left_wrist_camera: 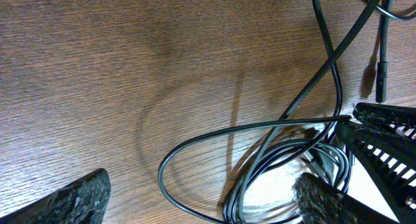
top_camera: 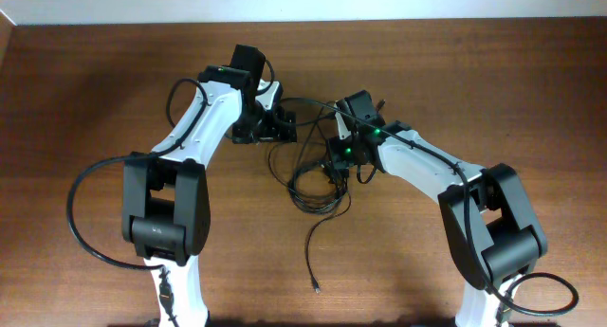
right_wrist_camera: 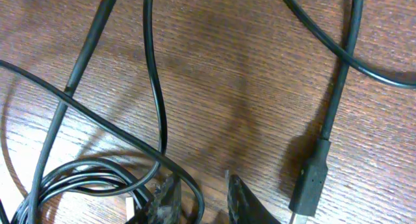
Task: Untangle cables
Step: 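Pull the right gripper up and rightward, drawing a cable out of the bundle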
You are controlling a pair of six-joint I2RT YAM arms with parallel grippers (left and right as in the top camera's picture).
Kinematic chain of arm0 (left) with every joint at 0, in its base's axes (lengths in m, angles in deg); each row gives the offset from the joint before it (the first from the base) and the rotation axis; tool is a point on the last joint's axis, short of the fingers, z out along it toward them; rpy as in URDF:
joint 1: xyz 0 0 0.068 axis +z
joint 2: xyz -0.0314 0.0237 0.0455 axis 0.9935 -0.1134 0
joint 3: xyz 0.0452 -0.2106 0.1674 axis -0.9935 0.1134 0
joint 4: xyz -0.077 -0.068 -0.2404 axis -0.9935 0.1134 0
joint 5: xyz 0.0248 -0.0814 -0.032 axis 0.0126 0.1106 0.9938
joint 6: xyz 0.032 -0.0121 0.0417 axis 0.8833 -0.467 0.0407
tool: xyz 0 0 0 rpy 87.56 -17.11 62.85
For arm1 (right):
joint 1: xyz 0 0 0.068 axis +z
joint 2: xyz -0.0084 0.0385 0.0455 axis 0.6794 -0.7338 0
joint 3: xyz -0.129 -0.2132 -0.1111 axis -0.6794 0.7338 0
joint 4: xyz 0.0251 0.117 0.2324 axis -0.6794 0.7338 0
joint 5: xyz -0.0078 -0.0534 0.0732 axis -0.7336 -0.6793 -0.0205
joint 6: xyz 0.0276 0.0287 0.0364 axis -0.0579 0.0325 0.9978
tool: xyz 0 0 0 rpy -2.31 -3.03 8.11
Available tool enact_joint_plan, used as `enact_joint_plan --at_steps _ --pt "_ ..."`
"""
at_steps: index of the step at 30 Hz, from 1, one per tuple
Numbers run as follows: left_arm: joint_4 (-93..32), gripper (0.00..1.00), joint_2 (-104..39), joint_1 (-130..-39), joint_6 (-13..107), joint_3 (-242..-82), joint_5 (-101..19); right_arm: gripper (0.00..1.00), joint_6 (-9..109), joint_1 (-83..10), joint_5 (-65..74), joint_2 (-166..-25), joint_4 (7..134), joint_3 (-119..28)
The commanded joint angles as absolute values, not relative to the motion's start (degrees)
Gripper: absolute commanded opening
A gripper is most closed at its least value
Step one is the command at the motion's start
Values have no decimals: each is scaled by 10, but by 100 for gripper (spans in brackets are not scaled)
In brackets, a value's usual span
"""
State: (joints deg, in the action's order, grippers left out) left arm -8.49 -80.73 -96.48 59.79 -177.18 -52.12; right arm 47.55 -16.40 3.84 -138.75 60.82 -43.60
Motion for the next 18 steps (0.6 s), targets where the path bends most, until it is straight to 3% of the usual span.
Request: enact_joint_plan --at_steps 1,13,16,18 --pt "-86 92 -793 -967 598 -1766 -523 24 471 -161 32 -1398 602 -429" --pt "-86 93 -793 -967 599 -1766 -523 25 471 -161 31 -1398 540 -385" --pt "-87 93 -793 -967 599 -1766 -523 7 471 -162 11 -1398 533 -384" --pt "-88 93 -793 -967 599 -1766 -523 4 471 -162 -28 -1398 529 -384"
